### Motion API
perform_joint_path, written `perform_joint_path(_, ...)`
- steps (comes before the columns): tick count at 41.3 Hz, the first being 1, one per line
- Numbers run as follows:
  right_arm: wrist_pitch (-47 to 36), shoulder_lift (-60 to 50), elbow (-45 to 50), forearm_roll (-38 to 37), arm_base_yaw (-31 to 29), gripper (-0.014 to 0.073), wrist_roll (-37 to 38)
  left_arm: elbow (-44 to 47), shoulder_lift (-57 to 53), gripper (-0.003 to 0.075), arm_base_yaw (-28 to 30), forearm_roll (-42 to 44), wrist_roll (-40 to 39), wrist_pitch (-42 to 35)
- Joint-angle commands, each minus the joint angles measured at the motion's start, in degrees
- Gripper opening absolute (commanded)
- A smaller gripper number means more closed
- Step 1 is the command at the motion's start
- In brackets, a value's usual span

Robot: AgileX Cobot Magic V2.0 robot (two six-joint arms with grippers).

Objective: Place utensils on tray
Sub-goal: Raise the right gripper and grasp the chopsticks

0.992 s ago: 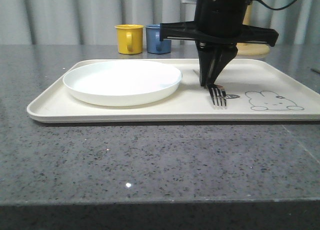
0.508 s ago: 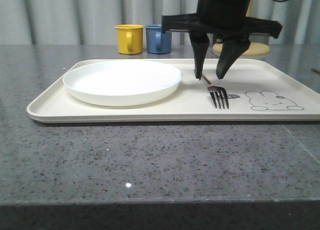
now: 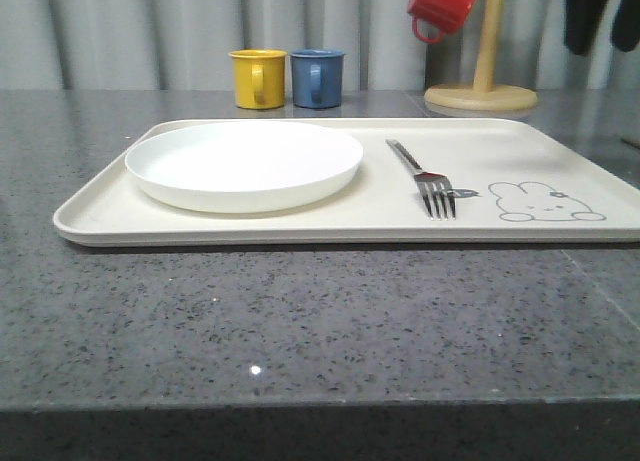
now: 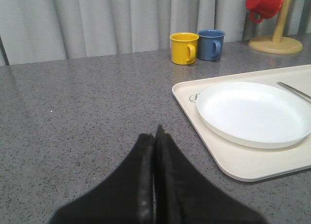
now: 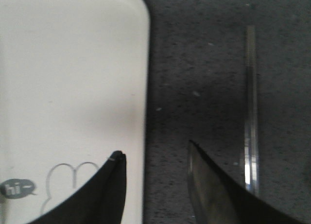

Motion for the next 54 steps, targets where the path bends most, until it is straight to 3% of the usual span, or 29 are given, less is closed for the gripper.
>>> perform_joint_path(1,-0.5,-3.2,-0.5,0.2,-4.3,0.0335,-4.3,-1.6,0.7,-0.0019,0.1,-0.1,-0.5,-4.6)
perform_joint_path(17,-6.8,-3.5,11.3,8.4,-18.4,0.0336,-15.4,-1.6,0.7,-0.0019,0.1,-0.1,-0.5,-4.6)
perform_joint_path(45,-7.9,3.5,11.8,10.4,-19.2,0.0333,-17.7,-1.6,0.7,-0.0019,0.1,-0.1,-0.5,-4.6)
perform_joint_path(48,-7.8,3.5,11.8,10.4,-19.2,0.0289,-17.7,-1.6,0.7,-0.0019,0.1,-0.1,-0.5,-4.6)
perform_joint_path(54,-7.6,3.3,11.8,10.4,-19.2,0.01,-17.7,-1.6,0.7,-0.0019,0.1,-0.1,-0.5,-4.6)
